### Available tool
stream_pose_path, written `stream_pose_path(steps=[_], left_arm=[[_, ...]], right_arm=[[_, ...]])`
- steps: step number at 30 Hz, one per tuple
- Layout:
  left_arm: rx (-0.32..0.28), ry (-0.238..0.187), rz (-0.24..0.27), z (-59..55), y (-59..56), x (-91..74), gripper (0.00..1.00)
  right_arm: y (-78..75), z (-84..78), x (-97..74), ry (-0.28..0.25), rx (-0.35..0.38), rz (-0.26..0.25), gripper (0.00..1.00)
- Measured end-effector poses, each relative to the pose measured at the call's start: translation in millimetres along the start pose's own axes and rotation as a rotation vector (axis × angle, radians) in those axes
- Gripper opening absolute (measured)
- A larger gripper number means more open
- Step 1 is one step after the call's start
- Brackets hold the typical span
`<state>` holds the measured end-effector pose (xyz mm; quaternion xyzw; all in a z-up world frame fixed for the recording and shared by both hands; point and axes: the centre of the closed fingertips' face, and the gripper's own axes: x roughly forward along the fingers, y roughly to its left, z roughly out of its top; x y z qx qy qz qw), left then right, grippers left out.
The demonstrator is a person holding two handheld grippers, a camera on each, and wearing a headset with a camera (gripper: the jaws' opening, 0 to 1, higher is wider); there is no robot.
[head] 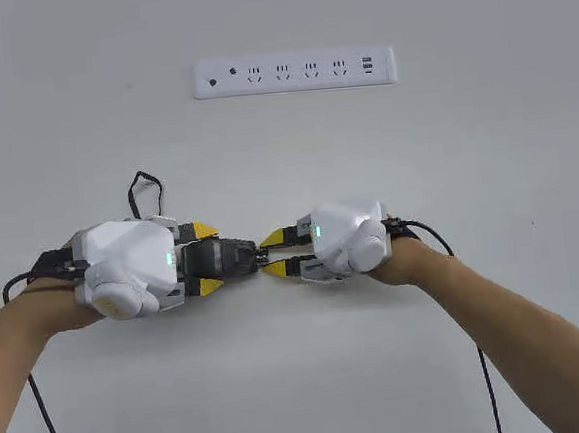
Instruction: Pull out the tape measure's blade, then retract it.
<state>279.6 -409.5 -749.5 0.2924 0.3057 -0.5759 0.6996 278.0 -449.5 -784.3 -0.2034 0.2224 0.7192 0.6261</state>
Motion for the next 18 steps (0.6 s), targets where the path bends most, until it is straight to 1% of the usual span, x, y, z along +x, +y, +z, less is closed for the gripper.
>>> stream_pose_path(steps=[7,14,18], left_arm=[[0.006,0.004,0.000,-1.6,-0.5,-0.2,0.30],[0.001,0.005,0.007,-4.1,0.5,-3.3,0.30],[-0.003,0.004,0.010,-4.0,0.7,-3.8,0.30]], right_arm=[[2.4,0.3,0.0,0.022,0.007,0.007,0.11],[1.9,4.0,-2.2,0.018,0.016,0.008,0.10],[2.4,6.5,-3.6,0.024,0.011,0.009,0.10]])
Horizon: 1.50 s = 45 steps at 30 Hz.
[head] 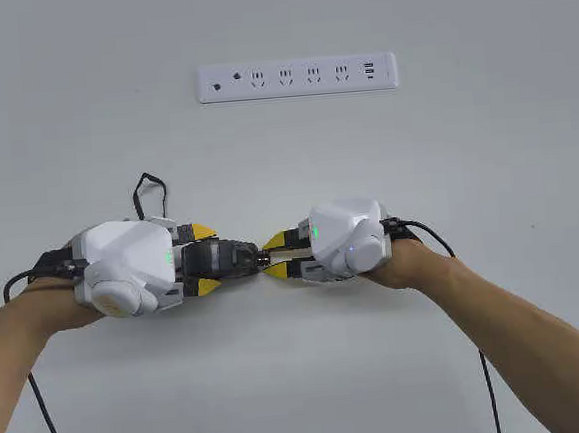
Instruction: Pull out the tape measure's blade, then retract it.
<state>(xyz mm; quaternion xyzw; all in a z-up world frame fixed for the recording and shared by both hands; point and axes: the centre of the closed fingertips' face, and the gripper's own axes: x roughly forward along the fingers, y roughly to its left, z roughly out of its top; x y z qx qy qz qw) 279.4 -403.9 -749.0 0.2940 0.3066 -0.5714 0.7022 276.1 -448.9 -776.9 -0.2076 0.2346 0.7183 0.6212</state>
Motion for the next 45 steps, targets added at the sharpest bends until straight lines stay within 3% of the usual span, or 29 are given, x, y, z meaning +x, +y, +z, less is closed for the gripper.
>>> stream_pose_path(steps=[11,20,45], left_arm=[[-0.014,-0.004,0.005,4.6,0.1,-1.5,0.29],[-0.024,-0.006,0.011,1.1,1.2,-1.3,0.29],[-0.031,0.008,0.012,0.5,2.6,0.2,0.29]], right_arm=[[-0.5,-2.2,-7.3,0.012,-0.004,-0.002,0.10],[-0.9,-6.9,-17.3,0.013,-0.005,-0.010,0.10],[-1.0,-30.8,-56.3,0.040,0.009,-0.014,0.10]])
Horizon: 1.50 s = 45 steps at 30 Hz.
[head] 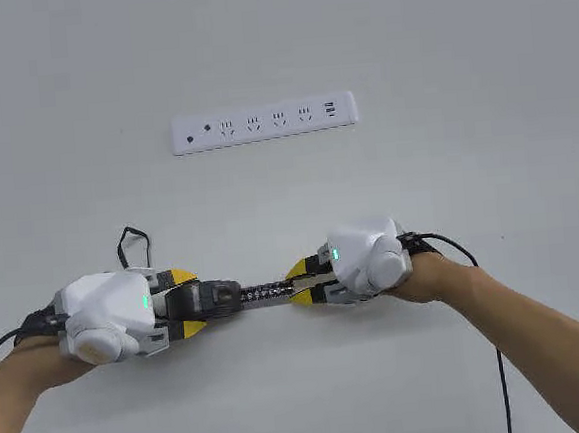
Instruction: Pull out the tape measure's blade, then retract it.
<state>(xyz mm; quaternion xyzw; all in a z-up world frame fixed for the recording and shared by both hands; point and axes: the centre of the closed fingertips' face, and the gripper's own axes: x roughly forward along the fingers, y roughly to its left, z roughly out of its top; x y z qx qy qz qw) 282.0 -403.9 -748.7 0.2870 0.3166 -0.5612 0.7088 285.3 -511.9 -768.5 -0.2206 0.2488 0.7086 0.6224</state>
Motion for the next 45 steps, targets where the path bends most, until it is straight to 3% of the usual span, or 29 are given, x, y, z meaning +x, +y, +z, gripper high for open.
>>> stream_pose_path(steps=[28,45], left_arm=[[-0.001,0.011,0.002,5.2,-1.7,0.8,0.30],[-0.004,0.015,0.002,1.6,-1.0,1.4,0.30]], right_arm=[[-0.3,-38.4,-48.0,0.045,0.027,-0.013,0.10],[-2.8,-60.0,-76.9,0.064,0.034,-0.026,0.10]])
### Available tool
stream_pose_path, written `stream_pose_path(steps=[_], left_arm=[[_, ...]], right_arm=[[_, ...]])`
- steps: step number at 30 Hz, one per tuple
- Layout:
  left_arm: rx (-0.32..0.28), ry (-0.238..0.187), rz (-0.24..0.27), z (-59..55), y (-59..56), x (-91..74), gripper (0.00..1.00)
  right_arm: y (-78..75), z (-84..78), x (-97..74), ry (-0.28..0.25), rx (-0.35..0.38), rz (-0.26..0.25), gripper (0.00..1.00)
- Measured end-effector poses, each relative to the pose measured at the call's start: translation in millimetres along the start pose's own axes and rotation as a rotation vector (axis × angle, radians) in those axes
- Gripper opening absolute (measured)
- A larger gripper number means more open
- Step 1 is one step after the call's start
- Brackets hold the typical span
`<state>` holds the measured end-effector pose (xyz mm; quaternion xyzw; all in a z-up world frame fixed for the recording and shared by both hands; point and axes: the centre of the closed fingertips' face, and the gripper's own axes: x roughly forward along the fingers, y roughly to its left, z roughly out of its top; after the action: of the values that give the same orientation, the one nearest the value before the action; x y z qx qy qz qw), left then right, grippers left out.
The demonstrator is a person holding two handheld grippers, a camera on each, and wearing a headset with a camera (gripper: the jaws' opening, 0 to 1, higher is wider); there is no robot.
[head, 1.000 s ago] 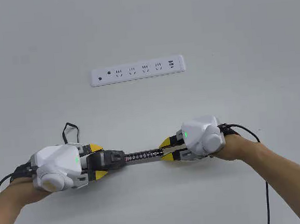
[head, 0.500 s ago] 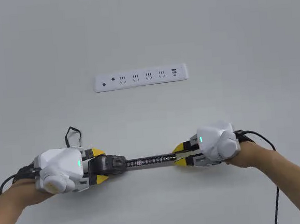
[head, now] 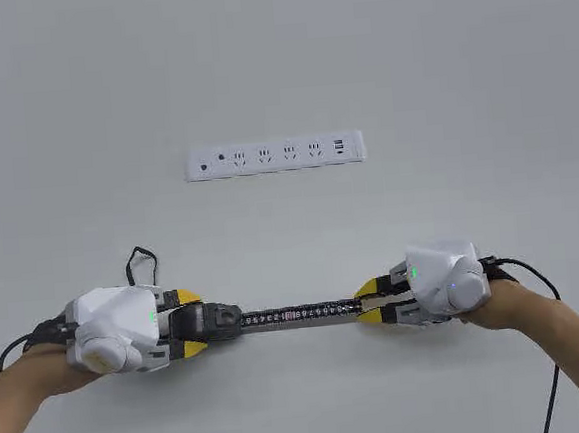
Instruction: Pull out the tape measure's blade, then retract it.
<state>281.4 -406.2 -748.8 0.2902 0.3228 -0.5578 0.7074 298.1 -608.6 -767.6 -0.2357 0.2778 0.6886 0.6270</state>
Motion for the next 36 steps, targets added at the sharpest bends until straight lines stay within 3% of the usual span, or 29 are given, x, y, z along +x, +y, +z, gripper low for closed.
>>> stream_pose_path(steps=[9,15,27,36], left_arm=[[-0.001,0.005,0.000,-2.5,0.3,0.8,0.30],[0.002,0.011,0.000,5.0,-1.5,-0.8,0.30],[-0.001,0.015,-0.001,-0.8,-0.4,1.2,0.30],[-0.006,0.016,-0.002,2.6,-0.8,1.7,0.30]], right_arm=[[-0.7,-10.4,-10.7,0.013,0.005,-0.001,0.10],[-0.3,-18.3,-18.1,0.022,0.010,-0.001,0.10],[-2.3,-30.0,-29.3,0.036,0.018,-0.007,0.10],[-3.1,-37.6,-35.9,0.045,0.022,-0.011,0.10]])
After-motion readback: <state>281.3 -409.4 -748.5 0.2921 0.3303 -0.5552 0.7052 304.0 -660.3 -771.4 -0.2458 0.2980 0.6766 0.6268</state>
